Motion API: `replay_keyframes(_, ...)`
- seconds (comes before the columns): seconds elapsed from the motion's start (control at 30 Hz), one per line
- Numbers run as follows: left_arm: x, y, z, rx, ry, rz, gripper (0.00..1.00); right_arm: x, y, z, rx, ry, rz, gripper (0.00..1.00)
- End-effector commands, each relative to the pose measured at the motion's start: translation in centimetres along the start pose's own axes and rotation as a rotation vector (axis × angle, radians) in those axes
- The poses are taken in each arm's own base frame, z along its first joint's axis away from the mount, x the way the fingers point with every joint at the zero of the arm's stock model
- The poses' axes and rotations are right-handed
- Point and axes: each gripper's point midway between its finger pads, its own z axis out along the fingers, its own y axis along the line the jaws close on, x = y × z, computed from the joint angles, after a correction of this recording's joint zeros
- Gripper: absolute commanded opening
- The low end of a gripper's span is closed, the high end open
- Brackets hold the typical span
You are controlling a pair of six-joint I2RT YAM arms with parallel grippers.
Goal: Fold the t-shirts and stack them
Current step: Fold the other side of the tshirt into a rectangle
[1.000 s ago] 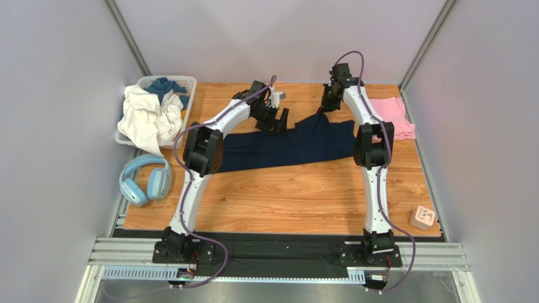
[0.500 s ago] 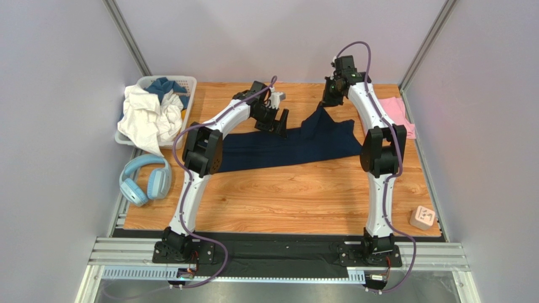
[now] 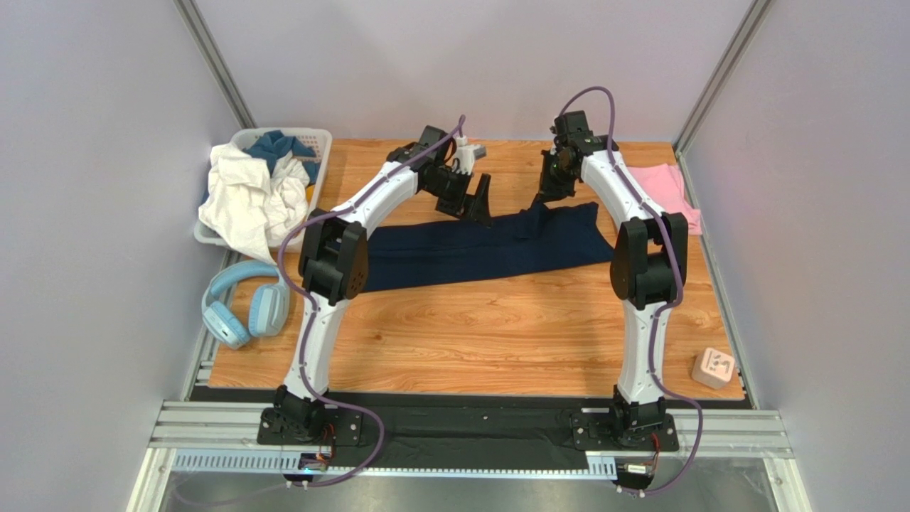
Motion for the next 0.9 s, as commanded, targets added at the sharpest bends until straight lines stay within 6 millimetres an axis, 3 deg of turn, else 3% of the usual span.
replay_keyframes(0.0,-2.1,-12.6,-5.0,0.329,-0.068,0.183,1.0,-3.6,0.7,-2.2,0.001,-0.119,-0.021,0.0)
replay_keyframes(0.1,0.4,-15.7,-3.0,0.394,0.0,0.286,1.0,-4.6,0.3,-1.7,0.028,-0.134,-0.023,0.0)
replay_keyframes(0.27,3.8,-17.2,1.7,0.381,0.112,0.377,1.0,-5.9,-0.5,-0.9,0.048,-0.146,-0.007,0.0)
replay_keyframes(0.37,4.5,-16.9,4.0,0.384,0.141,0.366,1.0,-6.4,-0.5,-0.6,0.03,-0.149,0.005,0.0)
replay_keyframes(0.6,3.0,-13.3,8.4,0.291,0.104,0.357,1.0,-6.1,-0.5,-0.5,0.021,-0.14,0.003,0.0)
replay_keyframes(0.77,1.5,-11.5,8.8,0.273,0.054,0.327,1.0,-5.9,-0.4,-1.0,0.015,-0.143,-0.001,0.0)
replay_keyframes(0.87,0.3,-11.6,8.4,0.283,0.018,0.3,1.0,-6.0,-0.1,-1.3,0.0,-0.149,0.005,0.0)
